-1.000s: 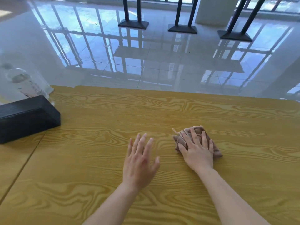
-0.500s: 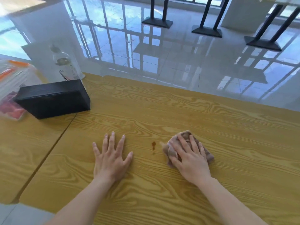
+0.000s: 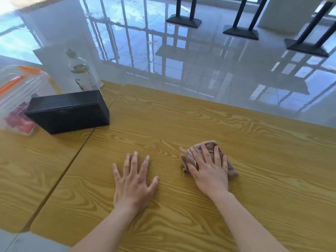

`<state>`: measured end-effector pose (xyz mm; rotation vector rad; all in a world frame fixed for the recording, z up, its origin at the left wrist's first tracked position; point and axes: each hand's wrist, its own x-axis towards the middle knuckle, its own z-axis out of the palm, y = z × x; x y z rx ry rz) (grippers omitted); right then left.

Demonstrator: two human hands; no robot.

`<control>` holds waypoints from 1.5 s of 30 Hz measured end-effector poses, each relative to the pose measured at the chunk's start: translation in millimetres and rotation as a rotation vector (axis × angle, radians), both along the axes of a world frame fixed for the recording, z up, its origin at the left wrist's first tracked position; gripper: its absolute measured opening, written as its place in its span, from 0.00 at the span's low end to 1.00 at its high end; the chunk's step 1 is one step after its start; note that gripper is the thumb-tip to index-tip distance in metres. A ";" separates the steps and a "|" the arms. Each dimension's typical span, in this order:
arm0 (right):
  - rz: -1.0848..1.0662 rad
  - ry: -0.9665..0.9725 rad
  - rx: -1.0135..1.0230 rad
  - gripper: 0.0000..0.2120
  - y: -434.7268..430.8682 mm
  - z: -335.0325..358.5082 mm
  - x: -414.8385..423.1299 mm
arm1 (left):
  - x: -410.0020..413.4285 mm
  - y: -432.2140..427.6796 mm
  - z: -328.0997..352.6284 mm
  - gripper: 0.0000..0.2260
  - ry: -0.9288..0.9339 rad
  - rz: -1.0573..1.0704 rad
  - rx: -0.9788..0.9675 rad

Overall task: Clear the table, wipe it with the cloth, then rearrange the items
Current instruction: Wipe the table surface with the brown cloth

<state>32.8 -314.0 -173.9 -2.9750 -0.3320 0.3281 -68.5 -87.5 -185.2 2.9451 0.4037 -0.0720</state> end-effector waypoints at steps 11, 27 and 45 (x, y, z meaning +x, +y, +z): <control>0.325 -0.027 -0.022 0.27 -19.2 5.5 -49.4 | -1.6 -0.5 -3.1 0.29 -0.018 0.009 -0.016; 0.176 0.038 -0.076 0.26 19.2 8.6 45.2 | -15.3 64.4 -0.8 0.26 -0.069 -0.099 -0.079; 0.220 0.005 0.023 0.30 134.3 6.9 -56.8 | -19.9 125.3 -1.4 0.29 0.027 -0.068 0.041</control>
